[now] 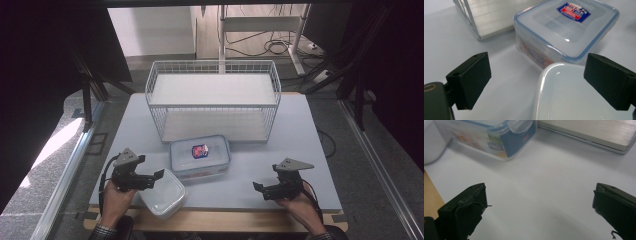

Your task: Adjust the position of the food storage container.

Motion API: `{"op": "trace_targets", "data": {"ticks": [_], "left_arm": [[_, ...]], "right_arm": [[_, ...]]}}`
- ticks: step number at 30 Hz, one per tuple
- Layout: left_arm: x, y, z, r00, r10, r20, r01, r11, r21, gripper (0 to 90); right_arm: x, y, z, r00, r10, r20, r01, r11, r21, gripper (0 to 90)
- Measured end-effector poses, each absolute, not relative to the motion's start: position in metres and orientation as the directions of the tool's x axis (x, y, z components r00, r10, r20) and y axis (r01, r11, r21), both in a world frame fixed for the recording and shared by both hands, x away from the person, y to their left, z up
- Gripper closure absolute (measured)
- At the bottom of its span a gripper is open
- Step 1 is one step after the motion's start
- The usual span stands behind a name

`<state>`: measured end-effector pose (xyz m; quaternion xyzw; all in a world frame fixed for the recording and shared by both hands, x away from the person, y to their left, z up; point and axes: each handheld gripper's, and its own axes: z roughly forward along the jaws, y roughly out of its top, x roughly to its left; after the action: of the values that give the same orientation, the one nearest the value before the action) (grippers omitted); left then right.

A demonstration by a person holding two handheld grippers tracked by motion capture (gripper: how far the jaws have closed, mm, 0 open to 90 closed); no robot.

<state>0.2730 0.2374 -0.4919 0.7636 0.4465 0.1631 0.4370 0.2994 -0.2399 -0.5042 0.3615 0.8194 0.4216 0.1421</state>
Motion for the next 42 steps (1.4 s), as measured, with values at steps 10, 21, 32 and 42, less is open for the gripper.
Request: {"op": "trace_targets", "data": {"ticks": [10,21,32,42], "left_arm": [[0.273,0.233,-0.491,0.559,0.815,-0.152,0.554,-0.230,0.800,5.5],[0.263,0.226,-0.477,0.590,0.794,-0.146,0.522,-0.237,0.820,23.8],[0.238,0.200,-0.462,0.666,0.738,-0.111,0.482,-0.311,0.819,63.3],[0.217,0.181,-0.461,0.724,0.677,-0.132,0.476,-0.353,0.805,90.0]], "right_arm": [[0.301,-0.243,-0.502,-0.659,0.748,0.085,0.500,0.351,0.791,5.4],[0.302,-0.243,-0.503,-0.651,0.753,0.091,0.519,0.354,0.778,8.6],[0.302,-0.243,-0.503,-0.645,0.759,0.084,0.523,0.359,0.773,10.6],[0.300,-0.241,-0.502,-0.652,0.754,0.085,0.514,0.357,0.780,11.9]]}}
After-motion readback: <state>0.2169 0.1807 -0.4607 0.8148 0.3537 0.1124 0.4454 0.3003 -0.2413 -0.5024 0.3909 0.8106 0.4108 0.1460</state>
